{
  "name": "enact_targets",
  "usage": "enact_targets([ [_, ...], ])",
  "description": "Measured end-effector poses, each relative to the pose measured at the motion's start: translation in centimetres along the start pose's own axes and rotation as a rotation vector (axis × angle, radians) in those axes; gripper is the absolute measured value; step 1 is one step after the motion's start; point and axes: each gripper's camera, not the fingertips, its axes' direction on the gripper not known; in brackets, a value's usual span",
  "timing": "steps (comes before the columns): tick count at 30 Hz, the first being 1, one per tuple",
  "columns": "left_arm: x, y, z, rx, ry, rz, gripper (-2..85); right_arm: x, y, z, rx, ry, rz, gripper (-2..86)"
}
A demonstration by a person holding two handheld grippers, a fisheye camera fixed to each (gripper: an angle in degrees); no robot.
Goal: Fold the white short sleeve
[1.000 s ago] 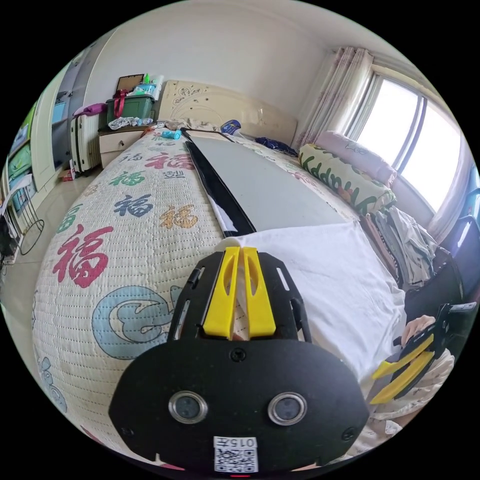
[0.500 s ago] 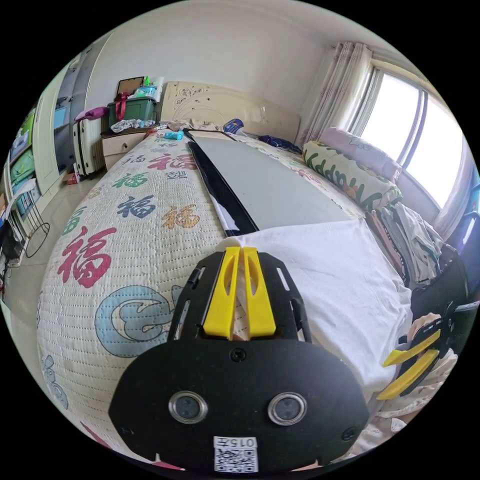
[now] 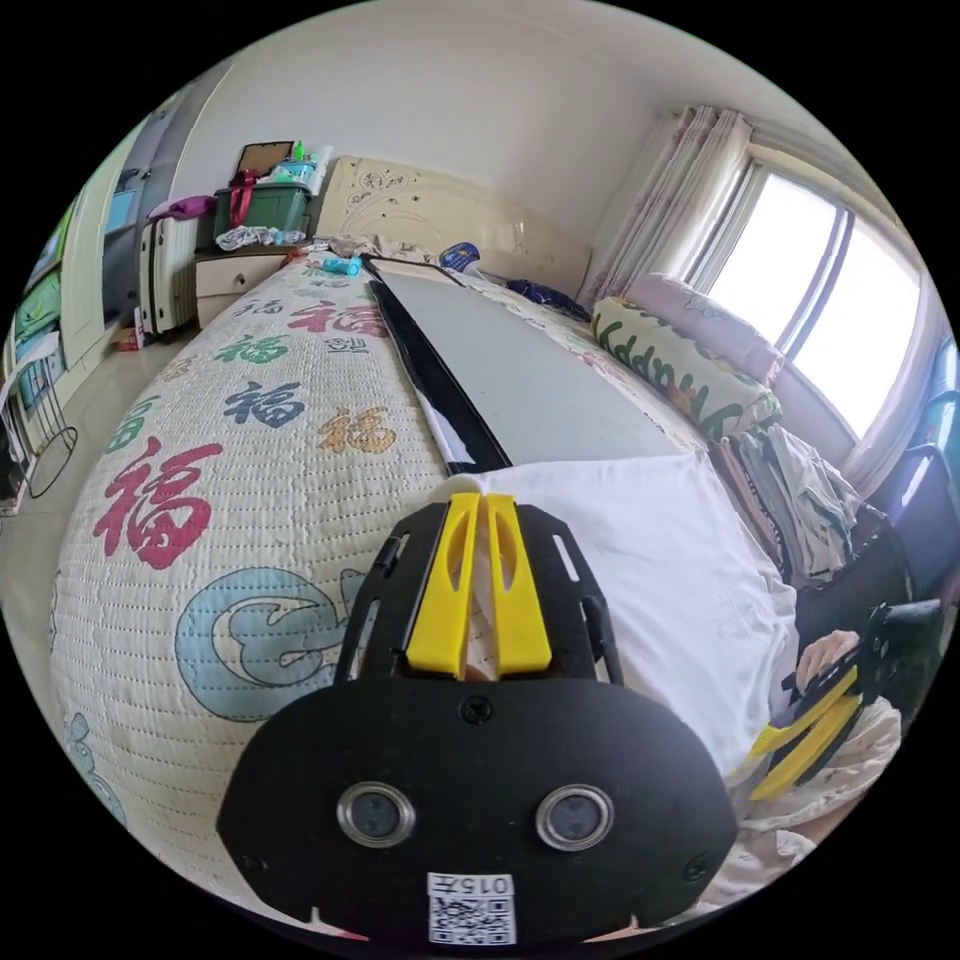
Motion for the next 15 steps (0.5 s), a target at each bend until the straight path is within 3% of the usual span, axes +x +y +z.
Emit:
enact_targets([
  [4, -3.0, -2.4, -4.8, 0.091, 0.027, -0.022, 0.1, 2.4, 5.2, -11.9, 0.22, 0.137, 0.162, 10.3],
  [6, -3.5, -4.5, -7.8, 0.134, -0.026, -0.004, 1.2, 3.2, 11.1, -18.7, 0.349, 0.305, 0.329, 9.1],
  [12, 0.7, -10.6, -15.2, 0.241, -0.352, 0.149, 5.5, 6.3, 23.0, -28.0, 0.401, 0.59, 0.763, 8.1],
  [15, 2.9, -14.7, -18.4, 0.266, -0.314, 0.183, 5.7, 9.2, 24.8, -30.7, 0.38, 0.572, 0.854, 9.3],
])
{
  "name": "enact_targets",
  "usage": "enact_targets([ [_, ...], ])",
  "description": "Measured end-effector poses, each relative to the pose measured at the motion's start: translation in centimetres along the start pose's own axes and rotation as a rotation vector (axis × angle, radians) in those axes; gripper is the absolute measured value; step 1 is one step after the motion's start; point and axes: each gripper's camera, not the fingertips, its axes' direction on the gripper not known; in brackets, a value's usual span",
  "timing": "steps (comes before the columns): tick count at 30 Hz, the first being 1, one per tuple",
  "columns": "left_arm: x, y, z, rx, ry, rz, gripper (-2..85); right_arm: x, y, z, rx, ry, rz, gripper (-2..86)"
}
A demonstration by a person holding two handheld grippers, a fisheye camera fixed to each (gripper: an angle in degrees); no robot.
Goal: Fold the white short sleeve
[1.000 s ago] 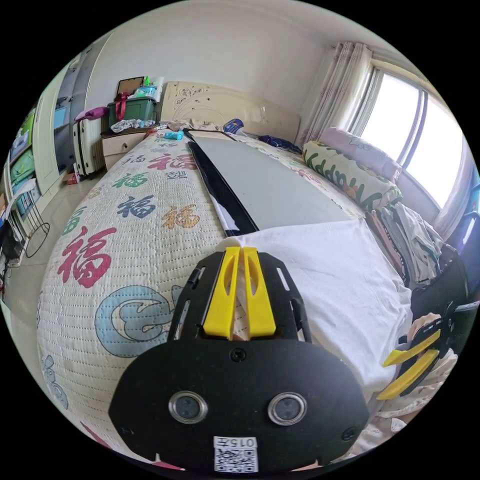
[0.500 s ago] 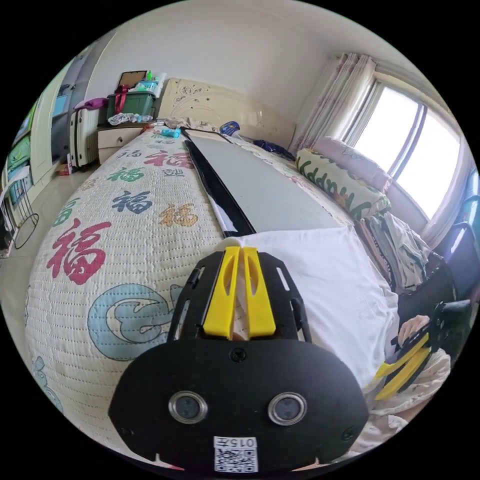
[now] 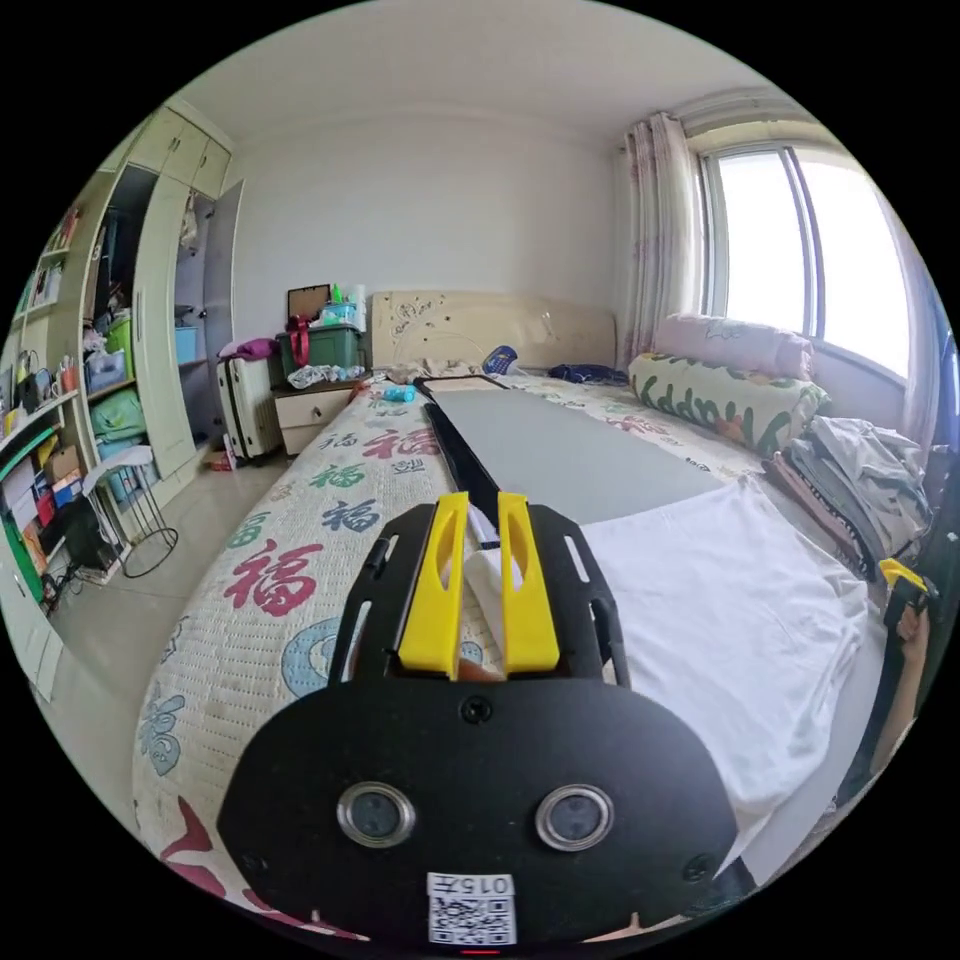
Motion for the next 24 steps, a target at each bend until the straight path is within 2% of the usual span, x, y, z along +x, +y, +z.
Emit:
enact_targets([
  [4, 2.4, -7.0, -1.4, -0.015, 0.152, 0.063, 5.9, 1.6, -3.8, 0.6, -0.031, -0.029, -0.027, 10.4],
  [8, 9.2, -16.5, 0.4, -0.138, 0.327, 0.205, 6.1, 1.8, -7.7, 0.5, -0.02, -0.073, -0.084, 10.5],
  [12, 18.8, -25.1, 5.4, -0.296, 0.454, 0.344, 6.1, 3.4, -12.7, -0.1, -0.061, -0.232, -0.055, 4.5],
  [18, 31.2, -36.2, 14.0, -0.41, 0.498, 0.444, 6.2, 3.9, -15.4, -2.8, 0.01, -0.262, -0.009, 2.2],
  [24, 37.8, -46.0, 22.6, -0.498, 0.403, 0.42, 7.7, 2.1, -17.8, -4.2, 0.04, -0.23, -0.016, 1.8],
])
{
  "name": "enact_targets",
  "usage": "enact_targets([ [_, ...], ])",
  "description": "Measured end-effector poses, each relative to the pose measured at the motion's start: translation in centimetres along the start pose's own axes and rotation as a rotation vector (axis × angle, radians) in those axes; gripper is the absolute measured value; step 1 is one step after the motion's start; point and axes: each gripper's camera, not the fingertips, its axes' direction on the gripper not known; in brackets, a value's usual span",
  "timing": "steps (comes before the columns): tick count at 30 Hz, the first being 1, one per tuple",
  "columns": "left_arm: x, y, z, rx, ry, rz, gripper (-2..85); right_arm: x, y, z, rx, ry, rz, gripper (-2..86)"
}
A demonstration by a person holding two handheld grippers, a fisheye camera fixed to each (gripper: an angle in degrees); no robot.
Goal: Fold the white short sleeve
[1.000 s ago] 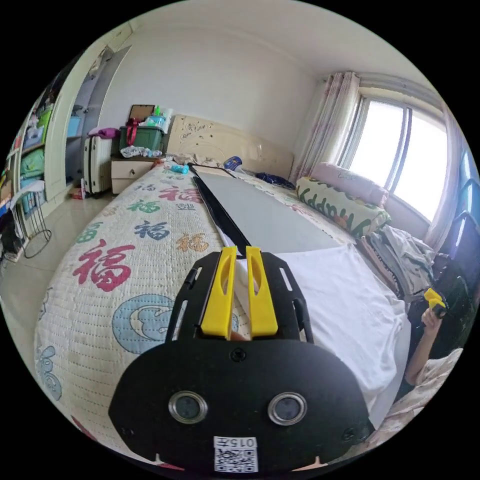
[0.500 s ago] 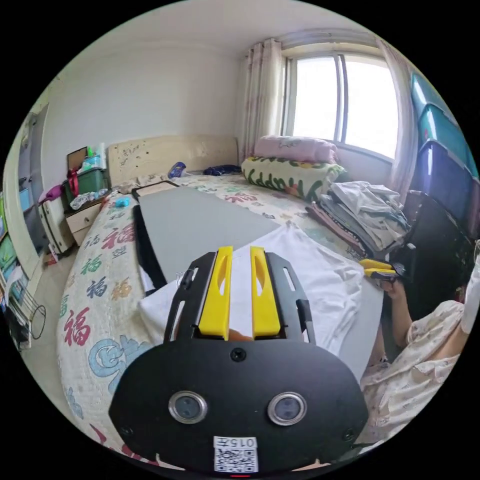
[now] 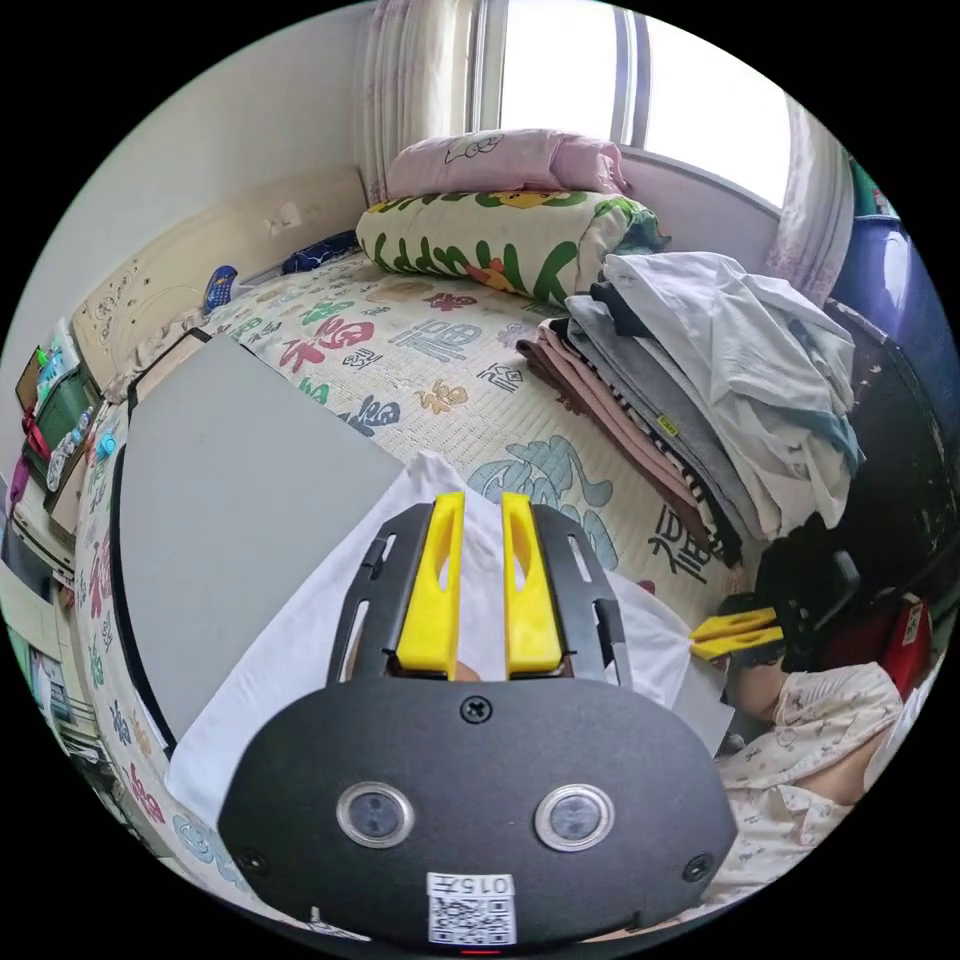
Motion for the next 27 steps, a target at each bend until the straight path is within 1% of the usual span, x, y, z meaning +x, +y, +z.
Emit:
enact_targets([
  [2, -0.5, -3.0, 0.7, -0.031, -0.04, -0.003, 8.9, -0.4, -0.5, -0.1, 0.01, 0.005, 0.007, 2.1],
  [5, -1.8, -6.6, 1.9, -0.097, -0.135, -0.013, 9.8, -0.7, -0.8, -0.6, 0.058, 0.073, 0.079, 4.2],
  [9, -5.4, -9.2, 2.9, -0.164, -0.203, -0.07, 9.4, -1.9, -0.2, -0.5, 0.095, 0.034, 0.053, 7.9],
  [13, -7.5, -9.7, 2.3, -0.171, -0.21, -0.086, 8.0, -3.8, -0.2, 0.7, 0.083, 0.057, 0.018, 8.9],
  [17, -8.3, -9.7, 0.9, -0.16, -0.218, -0.069, 4.6, -6.4, -0.5, 2.7, 0.01, 0.126, -0.042, 8.7],
  [20, -8.2, -9.7, 0.1, -0.161, -0.245, -0.038, 3.0, -8.0, -0.3, 4.5, -0.021, 0.194, -0.06, 7.4],
  [22, -8.3, -9.4, -0.3, -0.156, -0.252, -0.028, 2.4, -8.6, 0.3, 5.3, -0.015, 0.203, -0.058, 6.6],
  [27, -9.8, -7.6, -1.1, -0.129, -0.201, -0.045, 1.8, -10.6, 2.1, 8.1, -0.017, 0.269, -0.046, 3.1],
])
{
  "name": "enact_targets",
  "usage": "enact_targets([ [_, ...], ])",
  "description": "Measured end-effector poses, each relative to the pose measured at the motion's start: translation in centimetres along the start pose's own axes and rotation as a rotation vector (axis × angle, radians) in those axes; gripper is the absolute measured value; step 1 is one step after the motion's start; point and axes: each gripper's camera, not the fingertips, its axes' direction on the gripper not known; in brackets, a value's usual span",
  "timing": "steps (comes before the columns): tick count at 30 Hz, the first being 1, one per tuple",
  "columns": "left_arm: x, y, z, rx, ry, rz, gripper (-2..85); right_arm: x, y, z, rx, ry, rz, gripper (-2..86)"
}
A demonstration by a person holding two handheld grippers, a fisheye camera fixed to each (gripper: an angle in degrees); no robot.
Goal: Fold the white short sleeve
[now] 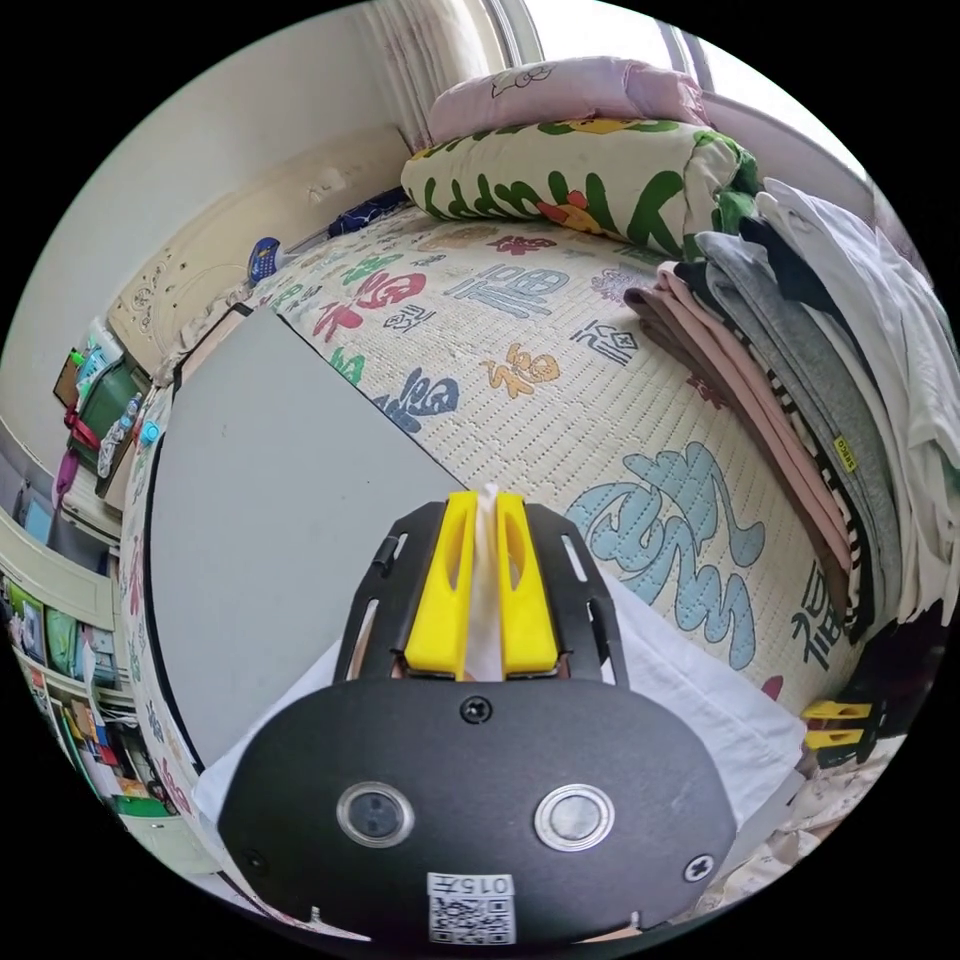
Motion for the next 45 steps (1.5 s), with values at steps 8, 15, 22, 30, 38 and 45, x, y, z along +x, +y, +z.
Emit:
enact_targets([
  [8, 1.4, 3.0, 1.2, -0.002, -0.059, 0.028, 1.4, -4.0, 3.7, 2.6, 0.003, 0.042, -0.012, 0.7],
  [15, 3.4, 6.7, 3.5, 0.014, -0.112, 0.011, 0.9, -5.6, 9.0, 1.6, 0.096, 0.053, 0.057, -0.5],
  [22, 6.7, 10.0, 1.5, 0.222, 0.041, -0.004, 0.8, -7.8, 12.0, -6.1, 0.293, 0.212, 0.087, -0.5],
  [30, 3.9, 21.2, -4.2, 0.608, 0.421, -0.084, 0.9, -19.3, 14.2, -16.5, 0.584, 0.061, -0.08, -0.4],
  [38, -10.9, 40.6, 0.3, 0.614, 0.375, -0.221, 1.0, -37.3, 15.8, -7.6, 0.369, -0.137, -0.342, -0.4],
  [45, -18.6, 53.5, 14.2, 0.378, 0.324, -0.379, 3.6, -44.0, 19.4, 0.5, 0.025, -0.28, -0.432, -0.4],
])
